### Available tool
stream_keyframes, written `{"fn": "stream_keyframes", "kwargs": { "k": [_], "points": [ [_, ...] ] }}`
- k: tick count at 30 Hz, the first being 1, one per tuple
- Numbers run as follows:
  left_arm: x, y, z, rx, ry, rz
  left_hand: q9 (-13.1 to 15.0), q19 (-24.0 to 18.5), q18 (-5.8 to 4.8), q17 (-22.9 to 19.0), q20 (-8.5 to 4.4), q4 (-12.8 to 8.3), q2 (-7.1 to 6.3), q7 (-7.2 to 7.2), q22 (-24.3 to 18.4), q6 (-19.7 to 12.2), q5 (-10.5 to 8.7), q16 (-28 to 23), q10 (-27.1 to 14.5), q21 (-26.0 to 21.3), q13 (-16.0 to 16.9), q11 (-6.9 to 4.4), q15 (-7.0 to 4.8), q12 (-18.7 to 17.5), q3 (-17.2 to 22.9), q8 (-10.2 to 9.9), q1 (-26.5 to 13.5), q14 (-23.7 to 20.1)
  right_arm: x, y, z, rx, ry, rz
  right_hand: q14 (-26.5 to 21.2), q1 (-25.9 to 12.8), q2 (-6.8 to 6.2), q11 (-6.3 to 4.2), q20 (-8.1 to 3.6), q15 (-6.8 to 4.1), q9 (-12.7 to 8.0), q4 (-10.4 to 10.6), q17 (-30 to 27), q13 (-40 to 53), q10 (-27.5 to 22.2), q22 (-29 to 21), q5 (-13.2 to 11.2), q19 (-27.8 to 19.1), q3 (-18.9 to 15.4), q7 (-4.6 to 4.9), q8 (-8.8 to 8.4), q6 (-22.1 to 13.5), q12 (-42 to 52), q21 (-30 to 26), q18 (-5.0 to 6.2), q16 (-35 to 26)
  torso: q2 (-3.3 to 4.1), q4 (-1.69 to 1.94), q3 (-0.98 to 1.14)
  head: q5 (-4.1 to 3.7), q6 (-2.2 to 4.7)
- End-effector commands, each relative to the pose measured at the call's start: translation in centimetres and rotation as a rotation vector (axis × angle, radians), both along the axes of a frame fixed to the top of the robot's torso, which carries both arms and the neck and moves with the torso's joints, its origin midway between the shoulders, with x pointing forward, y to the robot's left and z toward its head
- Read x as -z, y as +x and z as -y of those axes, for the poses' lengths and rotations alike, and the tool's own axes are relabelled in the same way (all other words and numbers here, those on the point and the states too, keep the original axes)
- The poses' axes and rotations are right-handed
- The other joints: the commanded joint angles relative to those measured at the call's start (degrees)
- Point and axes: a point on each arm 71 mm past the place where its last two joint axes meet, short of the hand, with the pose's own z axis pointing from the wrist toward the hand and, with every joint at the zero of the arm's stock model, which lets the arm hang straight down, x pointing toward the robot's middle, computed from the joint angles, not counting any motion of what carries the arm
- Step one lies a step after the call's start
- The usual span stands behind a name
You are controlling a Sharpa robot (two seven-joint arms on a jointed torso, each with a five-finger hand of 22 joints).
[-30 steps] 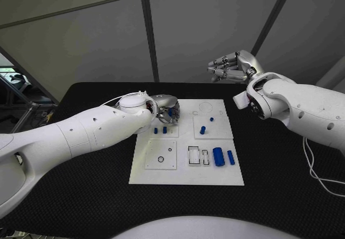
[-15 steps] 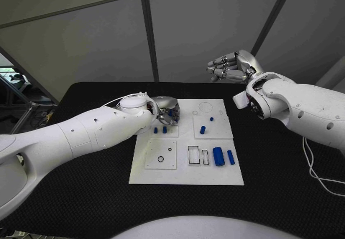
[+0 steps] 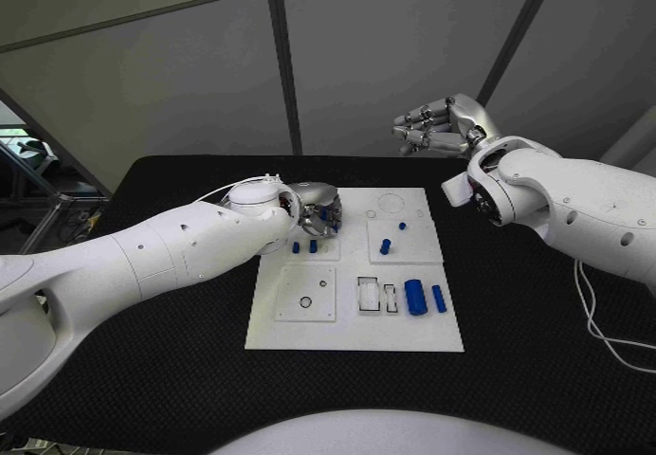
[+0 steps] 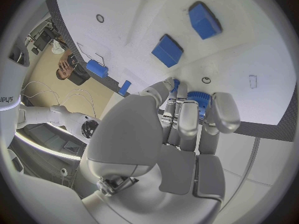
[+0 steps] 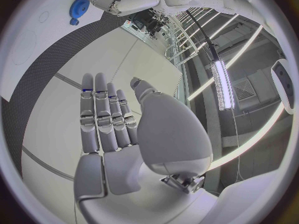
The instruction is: Assemble the parts on the task board
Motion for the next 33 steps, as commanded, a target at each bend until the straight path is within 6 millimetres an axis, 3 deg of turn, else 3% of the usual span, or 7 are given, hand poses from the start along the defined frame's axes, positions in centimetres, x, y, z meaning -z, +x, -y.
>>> {"fn": "stream_keyframes", "kwargs": {
  "k": [1,18,25,33],
  "points": [
    [0.3,0.0,0.0,-0.002,0.003,-0.017,-0.11,0.34,1.79,0.04,-0.05,-0.61,-0.02,-0.06,0.60,0.54,-0.14,0.42,0.55,0.55,-0.11,-0.02,0.00,-0.56,1.12,-0.51,0.73,0.63,-0.2,-0.1,-0.2,-0.012,0.001,0.005,0.31,-0.07,0.36,0.37,0.03,0.11,-0.01,-0.16,-0.06,-0.06,-0.04,-0.07,0.36,0.48,-0.07,0.11,-0.33,-0.05,-0.21,-0.35,0.27,-0.24,-0.02,0.02,0.04,-0.01,0.01],
    [-0.4,-0.8,-0.8,-0.010,-0.113,0.022,-0.22,1.06,1.46,0.99,0.00,-1.35,-0.24,0.33,1.98,1.85,-0.33,1.28,1.82,2.27,-0.14,0.08,0.11,-1.48,2.76,-0.94,-0.31,1.37,-0.2,-0.1,0.0,-0.010,0.000,0.008,0.38,-0.26,0.56,0.39,0.05,0.13,0.01,-0.02,-0.08,-0.10,0.02,-0.16,0.30,0.60,-0.08,0.13,-0.29,0.02,-0.18,-0.48,0.26,-0.26,-0.04,0.12,-0.07,-0.03,0.47],
    [-1.9,-0.9,-1.1,-0.017,-0.172,0.049,-0.25,1.08,1.45,1.28,0.02,-1.42,-0.33,0.39,2.05,1.97,-0.29,1.49,1.94,2.33,-0.15,0.11,0.14,-1.66,2.91,-1.04,-0.52,1.55,-0.2,0.0,0.1,-0.007,-0.001,0.008,0.40,-0.33,0.62,0.39,0.06,0.13,0.02,0.03,-0.09,-0.11,0.03,-0.19,0.29,0.63,-0.09,0.12,-0.29,0.04,-0.17,-0.52,0.26,-0.27,-0.05,0.29,-0.06,0.06,0.70],
    [-3.9,-0.9,-2.1,-0.034,-0.211,0.067,-0.27,1.16,1.42,1.39,0.04,-1.48,-0.40,0.41,2.18,2.11,-0.22,1.60,2.06,2.47,-0.16,0.13,0.16,-1.82,3.05,-1.12,-0.69,1.65,-0.1,0.0,0.2,-0.005,-0.002,0.007,0.40,-0.33,0.62,0.39,0.06,0.13,0.02,0.03,-0.09,-0.11,0.03,-0.19,0.29,0.63,-0.09,0.12,-0.29,0.04,-0.17,-0.52,0.26,-0.27,-0.06,0.10,0.00,0.63,0.69]
  ]
}}
